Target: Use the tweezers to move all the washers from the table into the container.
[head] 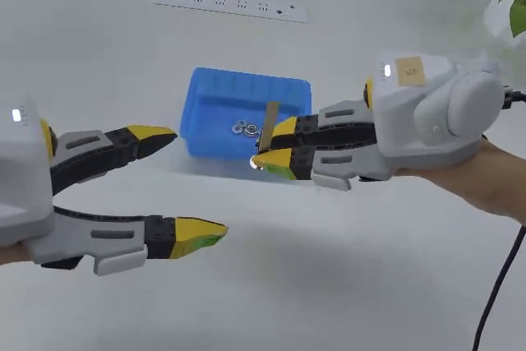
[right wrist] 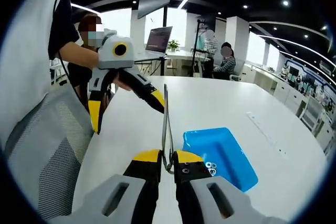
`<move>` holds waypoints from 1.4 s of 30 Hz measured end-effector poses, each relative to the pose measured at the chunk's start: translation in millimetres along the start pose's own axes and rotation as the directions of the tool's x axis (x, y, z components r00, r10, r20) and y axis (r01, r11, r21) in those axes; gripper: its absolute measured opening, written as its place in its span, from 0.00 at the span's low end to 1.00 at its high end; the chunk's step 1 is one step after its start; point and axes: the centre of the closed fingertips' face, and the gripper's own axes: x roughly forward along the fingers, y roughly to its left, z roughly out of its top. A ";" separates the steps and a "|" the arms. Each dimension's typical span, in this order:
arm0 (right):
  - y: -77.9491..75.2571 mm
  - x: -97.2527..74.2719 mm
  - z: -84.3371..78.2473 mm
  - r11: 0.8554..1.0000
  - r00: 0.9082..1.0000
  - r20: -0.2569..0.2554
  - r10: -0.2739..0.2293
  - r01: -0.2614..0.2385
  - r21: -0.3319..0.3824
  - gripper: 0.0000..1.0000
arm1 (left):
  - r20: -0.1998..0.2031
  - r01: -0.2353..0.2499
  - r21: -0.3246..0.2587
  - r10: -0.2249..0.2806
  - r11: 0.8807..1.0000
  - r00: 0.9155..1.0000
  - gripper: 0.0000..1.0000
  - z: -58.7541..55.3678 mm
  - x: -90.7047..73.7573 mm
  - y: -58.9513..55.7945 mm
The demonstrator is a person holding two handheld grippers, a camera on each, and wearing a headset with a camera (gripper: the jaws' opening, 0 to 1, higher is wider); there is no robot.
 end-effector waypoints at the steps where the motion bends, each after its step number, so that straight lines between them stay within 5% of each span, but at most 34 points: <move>1: -1.6 -0.7 2.5 1.000 1.000 0.003 -0.003 0.003 -0.004 0.10 | 0.001 -0.006 0.000 0.006 1.000 1.000 0.81 -0.6 -0.7 0.4; 8: -18.4 -5.0 20.3 0.999 1.000 0.016 -0.026 0.027 -0.044 0.10 | 0.022 -0.049 -0.038 0.050 0.998 0.999 0.93 -4.2 -5.7 5.3; 17: -64.5 0.0 28.5 0.995 0.996 0.025 -0.086 0.088 -0.052 0.10 | 0.021 -0.097 -0.041 0.098 0.994 0.995 0.99 -9.8 -12.8 10.9; 24: -91.6 22.6 1.5 0.993 0.993 -0.016 -0.117 0.117 -0.025 0.10 | 0.003 -0.090 -0.052 0.090 0.995 0.996 0.99 -14.7 -15.0 7.6; 33: -92.9 57.3 -38.0 0.996 0.993 -0.083 -0.086 0.087 0.000 0.09 | -0.011 -0.116 -0.072 0.116 0.991 0.993 0.99 -18.5 -21.8 11.7; 42: -95.3 66.3 -57.7 0.996 0.990 -0.118 -0.078 0.081 0.024 0.09 | -0.017 -0.133 -0.072 0.132 0.988 0.991 0.99 -17.5 -22.1 16.7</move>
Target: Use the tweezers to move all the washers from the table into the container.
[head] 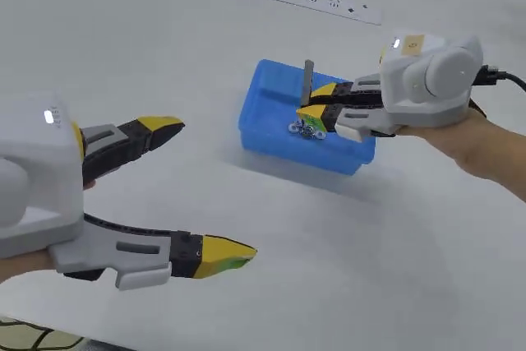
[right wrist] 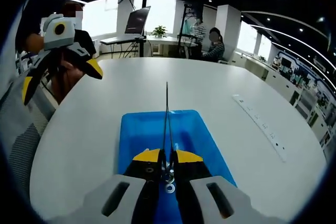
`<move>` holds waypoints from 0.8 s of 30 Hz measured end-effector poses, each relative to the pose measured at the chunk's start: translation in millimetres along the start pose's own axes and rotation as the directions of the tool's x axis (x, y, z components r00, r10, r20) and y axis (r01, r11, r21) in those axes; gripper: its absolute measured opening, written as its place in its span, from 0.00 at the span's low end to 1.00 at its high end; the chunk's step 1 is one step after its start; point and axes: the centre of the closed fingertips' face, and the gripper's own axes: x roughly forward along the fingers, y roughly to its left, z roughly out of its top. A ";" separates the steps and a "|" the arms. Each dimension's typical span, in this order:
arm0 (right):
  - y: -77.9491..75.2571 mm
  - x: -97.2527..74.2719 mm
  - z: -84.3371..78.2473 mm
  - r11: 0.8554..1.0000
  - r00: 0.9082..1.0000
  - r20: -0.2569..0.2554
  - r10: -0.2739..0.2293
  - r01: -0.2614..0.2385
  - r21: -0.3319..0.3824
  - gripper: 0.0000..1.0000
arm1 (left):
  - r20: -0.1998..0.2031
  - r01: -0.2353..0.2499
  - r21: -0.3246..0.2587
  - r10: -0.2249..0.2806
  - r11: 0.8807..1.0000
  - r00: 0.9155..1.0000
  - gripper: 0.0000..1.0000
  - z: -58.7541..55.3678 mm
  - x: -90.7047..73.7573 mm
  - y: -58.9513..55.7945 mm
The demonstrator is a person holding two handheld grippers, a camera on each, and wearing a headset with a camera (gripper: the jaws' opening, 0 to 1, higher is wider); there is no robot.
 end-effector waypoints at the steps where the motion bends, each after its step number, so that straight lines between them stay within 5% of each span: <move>1: 0.4 0.1 -0.9 1.000 1.000 -0.002 0.000 0.000 -0.004 0.09 | 0.000 0.000 0.001 0.000 1.000 1.000 0.99 0.2 0.2 0.2; 24: 1.4 -7.2 8.2 1.000 0.999 0.052 -0.017 0.016 0.024 0.09 | 0.044 -0.012 0.009 0.011 1.000 0.999 0.96 18.3 4.3 8.4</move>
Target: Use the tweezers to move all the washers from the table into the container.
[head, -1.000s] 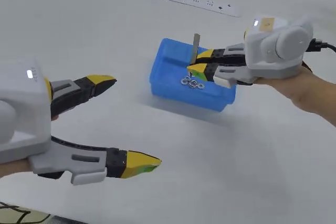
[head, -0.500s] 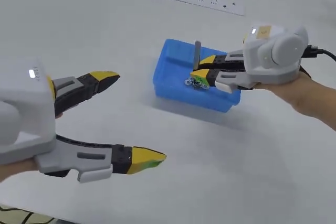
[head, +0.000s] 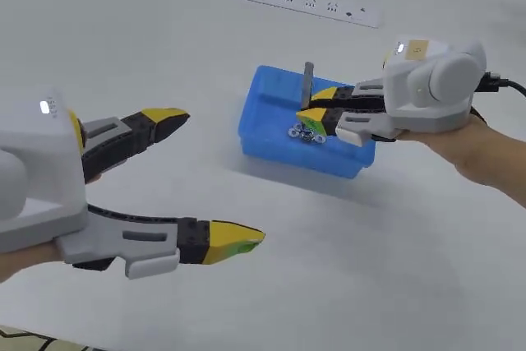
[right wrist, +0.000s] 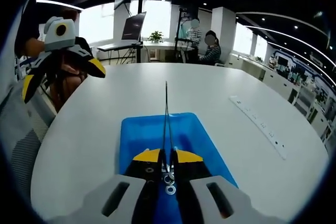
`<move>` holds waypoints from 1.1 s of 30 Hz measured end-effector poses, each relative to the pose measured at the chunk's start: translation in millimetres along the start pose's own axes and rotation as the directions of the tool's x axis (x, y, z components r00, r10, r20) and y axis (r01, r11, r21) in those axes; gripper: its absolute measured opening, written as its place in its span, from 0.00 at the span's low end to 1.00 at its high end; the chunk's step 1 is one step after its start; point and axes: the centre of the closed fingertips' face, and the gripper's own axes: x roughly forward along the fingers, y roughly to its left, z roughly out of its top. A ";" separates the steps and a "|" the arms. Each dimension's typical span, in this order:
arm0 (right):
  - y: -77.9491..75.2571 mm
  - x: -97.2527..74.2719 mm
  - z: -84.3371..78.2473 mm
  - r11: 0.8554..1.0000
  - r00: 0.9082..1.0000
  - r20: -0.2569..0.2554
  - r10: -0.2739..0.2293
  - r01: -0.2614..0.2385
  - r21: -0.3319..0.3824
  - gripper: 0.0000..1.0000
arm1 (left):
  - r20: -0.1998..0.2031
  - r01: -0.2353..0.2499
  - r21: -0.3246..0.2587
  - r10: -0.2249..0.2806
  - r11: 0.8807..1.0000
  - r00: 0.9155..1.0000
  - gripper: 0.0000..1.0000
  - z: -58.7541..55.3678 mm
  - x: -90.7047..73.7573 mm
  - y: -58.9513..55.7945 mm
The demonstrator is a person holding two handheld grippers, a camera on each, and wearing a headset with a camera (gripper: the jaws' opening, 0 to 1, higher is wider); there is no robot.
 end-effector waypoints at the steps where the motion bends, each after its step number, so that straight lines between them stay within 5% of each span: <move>1: 0.8 -0.7 1.5 1.000 1.000 0.004 0.003 -0.003 -0.011 0.09 | -0.012 -0.005 0.021 0.005 1.000 1.000 0.95 0.1 1.9 4.1; 4: 2.7 -2.5 4.4 1.000 1.000 0.013 0.009 -0.009 -0.020 0.08 | -0.011 -0.008 0.054 0.009 0.998 1.000 0.91 7.8 7.4 13.8; 7: 4.2 -3.9 6.0 0.999 1.000 0.016 0.012 -0.011 -0.035 0.08 | 0.026 -0.012 0.074 0.010 0.997 1.000 0.85 27.1 19.3 29.8; 12: 6.0 -6.2 8.9 0.999 1.000 0.022 0.014 -0.013 -0.043 0.08 | 0.006 0.015 0.139 -0.016 0.990 1.000 0.75 42.5 49.9 47.8; 15: 8.9 -7.9 10.2 0.997 1.000 0.016 0.020 -0.019 -0.069 0.08 | 0.017 0.065 0.128 -0.067 0.990 0.998 0.65 52.2 71.1 48.1; 20: 11.6 -9.9 10.6 0.996 1.000 0.008 0.029 -0.028 -0.090 0.08 | -0.056 0.166 0.203 -0.157 0.965 0.986 0.55 54.0 99.9 39.1; 33: 11.2 -11.3 13.5 0.995 0.999 0.019 0.035 -0.033 -0.099 0.08 | -0.071 0.251 0.231 -0.241 0.940 0.968 0.24 61.3 111.1 28.3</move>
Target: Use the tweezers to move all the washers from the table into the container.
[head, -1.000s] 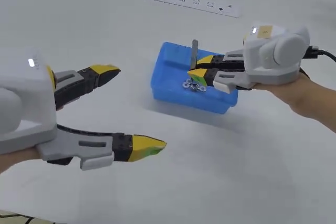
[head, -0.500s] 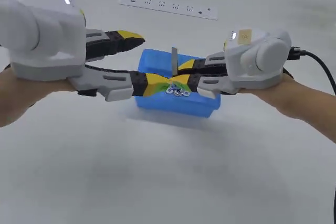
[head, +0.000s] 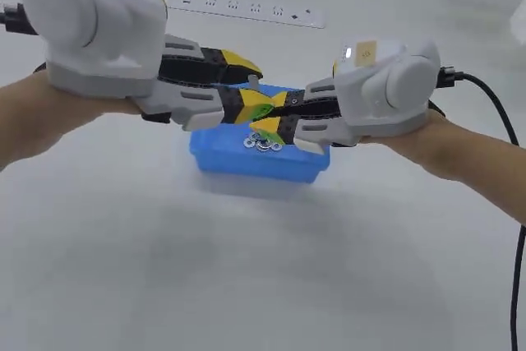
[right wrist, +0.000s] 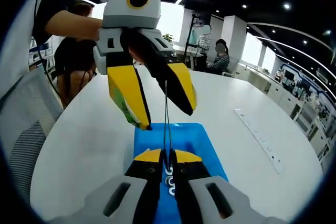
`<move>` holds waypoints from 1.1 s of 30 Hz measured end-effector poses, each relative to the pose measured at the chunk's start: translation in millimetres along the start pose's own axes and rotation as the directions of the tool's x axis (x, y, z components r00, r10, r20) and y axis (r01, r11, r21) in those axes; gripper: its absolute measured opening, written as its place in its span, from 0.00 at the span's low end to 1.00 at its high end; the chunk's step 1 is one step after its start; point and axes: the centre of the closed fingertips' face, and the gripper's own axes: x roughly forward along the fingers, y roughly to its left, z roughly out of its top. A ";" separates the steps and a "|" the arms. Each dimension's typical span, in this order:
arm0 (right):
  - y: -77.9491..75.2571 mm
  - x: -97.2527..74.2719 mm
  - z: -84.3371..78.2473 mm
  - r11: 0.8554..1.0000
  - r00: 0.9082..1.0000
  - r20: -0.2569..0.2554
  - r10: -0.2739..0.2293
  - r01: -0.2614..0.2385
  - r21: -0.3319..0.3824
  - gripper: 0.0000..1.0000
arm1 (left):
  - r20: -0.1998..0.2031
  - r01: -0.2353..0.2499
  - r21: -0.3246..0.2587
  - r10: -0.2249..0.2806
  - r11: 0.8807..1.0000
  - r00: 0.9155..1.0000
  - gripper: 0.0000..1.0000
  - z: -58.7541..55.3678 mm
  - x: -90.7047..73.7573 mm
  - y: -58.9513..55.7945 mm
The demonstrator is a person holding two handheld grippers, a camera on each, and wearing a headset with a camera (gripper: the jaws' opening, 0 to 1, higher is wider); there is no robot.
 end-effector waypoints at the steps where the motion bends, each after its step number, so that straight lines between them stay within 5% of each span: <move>1: 0.2 0.2 -0.1 1.000 1.000 0.000 0.001 -0.001 0.000 0.08 | -0.004 0.001 0.007 -0.001 1.000 1.000 0.24 -0.2 -0.1 0.0; 18: 5.6 -2.6 3.8 0.999 1.000 -0.004 0.020 -0.020 -0.027 0.08 | -0.045 0.041 0.108 -0.036 0.993 0.998 0.07 -3.6 -11.1 -2.0; 23: 11.2 -8.7 6.7 0.996 0.999 -0.019 0.043 -0.044 -0.072 0.08 | -0.080 0.088 0.206 -0.073 0.975 0.994 0.05 -3.9 -18.1 -9.3; 33: 30.4 -30.9 20.6 0.984 0.996 -0.043 0.075 -0.080 -0.156 0.08 | -0.128 0.165 0.309 -0.130 0.937 0.983 0.04 0.1 -37.3 -30.1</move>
